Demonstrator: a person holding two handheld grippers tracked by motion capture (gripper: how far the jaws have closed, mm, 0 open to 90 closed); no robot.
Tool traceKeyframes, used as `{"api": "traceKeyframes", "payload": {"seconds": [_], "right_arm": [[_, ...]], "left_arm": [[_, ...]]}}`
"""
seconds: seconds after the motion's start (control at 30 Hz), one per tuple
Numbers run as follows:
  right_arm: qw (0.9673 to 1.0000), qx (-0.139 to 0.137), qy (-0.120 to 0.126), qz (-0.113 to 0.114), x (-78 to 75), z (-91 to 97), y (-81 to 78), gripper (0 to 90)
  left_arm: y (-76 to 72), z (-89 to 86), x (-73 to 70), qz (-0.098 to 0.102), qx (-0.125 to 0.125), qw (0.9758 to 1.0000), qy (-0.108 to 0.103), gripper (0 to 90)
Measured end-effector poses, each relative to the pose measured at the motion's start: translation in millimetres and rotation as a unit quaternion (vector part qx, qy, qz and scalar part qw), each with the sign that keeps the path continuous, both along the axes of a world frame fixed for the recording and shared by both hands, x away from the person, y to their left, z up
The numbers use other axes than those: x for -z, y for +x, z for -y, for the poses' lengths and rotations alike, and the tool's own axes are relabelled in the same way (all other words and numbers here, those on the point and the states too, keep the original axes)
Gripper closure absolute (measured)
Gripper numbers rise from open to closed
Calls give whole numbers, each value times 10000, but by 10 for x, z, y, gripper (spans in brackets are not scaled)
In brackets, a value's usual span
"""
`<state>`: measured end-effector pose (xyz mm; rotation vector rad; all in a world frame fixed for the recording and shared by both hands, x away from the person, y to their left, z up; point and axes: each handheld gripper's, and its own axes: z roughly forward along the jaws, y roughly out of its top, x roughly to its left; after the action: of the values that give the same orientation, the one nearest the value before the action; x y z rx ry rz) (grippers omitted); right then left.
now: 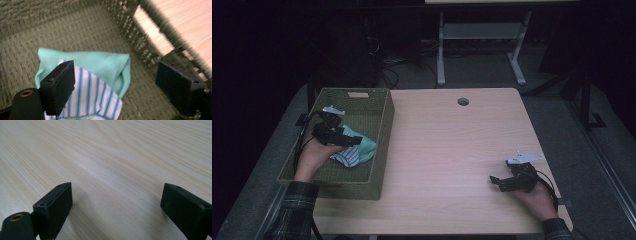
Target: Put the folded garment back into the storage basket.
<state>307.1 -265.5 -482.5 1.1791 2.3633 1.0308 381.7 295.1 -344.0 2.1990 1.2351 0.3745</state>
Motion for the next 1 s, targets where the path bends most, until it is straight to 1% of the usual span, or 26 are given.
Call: {"api": "traceKeyframes", "payload": {"seconds": [0.1, 0.13, 0.2, 0.3, 0.33, 0.4, 0.6, 0.67, 0.83, 1.0], "right_arm": [[10000, -2, 0, 0, 0, 0, 0, 100], [10000, 0, 0, -2, 0, 0, 0, 100], [10000, -1, -1, 2, 0, 0, 0, 100], [10000, -1, 0, 3, 0, 0, 0, 100], [10000, -1, 1, 2, 0, 0, 0, 100], [10000, -1, 1, 1, 0, 0, 0, 100], [10000, 2, 1, -3, 0, 0, 0, 100], [10000, 1, 1, -2, 0, 0, 0, 100], [10000, -1, 0, 2, 0, 0, 0, 100], [10000, -1, 1, 2, 0, 0, 0, 100]], "left_arm": [[-7, 75, -46, 50, 62, 10000, -54, 156], [-7, 104, -63, 55, 117, 9999, -65, 156], [-12, 152, -85, 84, 182, 9998, -56, 156], [-21, 233, -116, 133, 229, 9995, -147, 156], [-22, 252, -124, 151, 267, 9994, -140, 156], [-30, 316, -146, 177, 336, 9992, -136, 156], [-49, 525, -212, 273, 505, 9981, -239, 158], [-49, 596, -235, 304, 623, 9974, -218, 158], [-54, 778, -261, 356, 777, 9960, -244, 158], [-81, 976, -283, 426, 971, 9939, -292, 158]]}}
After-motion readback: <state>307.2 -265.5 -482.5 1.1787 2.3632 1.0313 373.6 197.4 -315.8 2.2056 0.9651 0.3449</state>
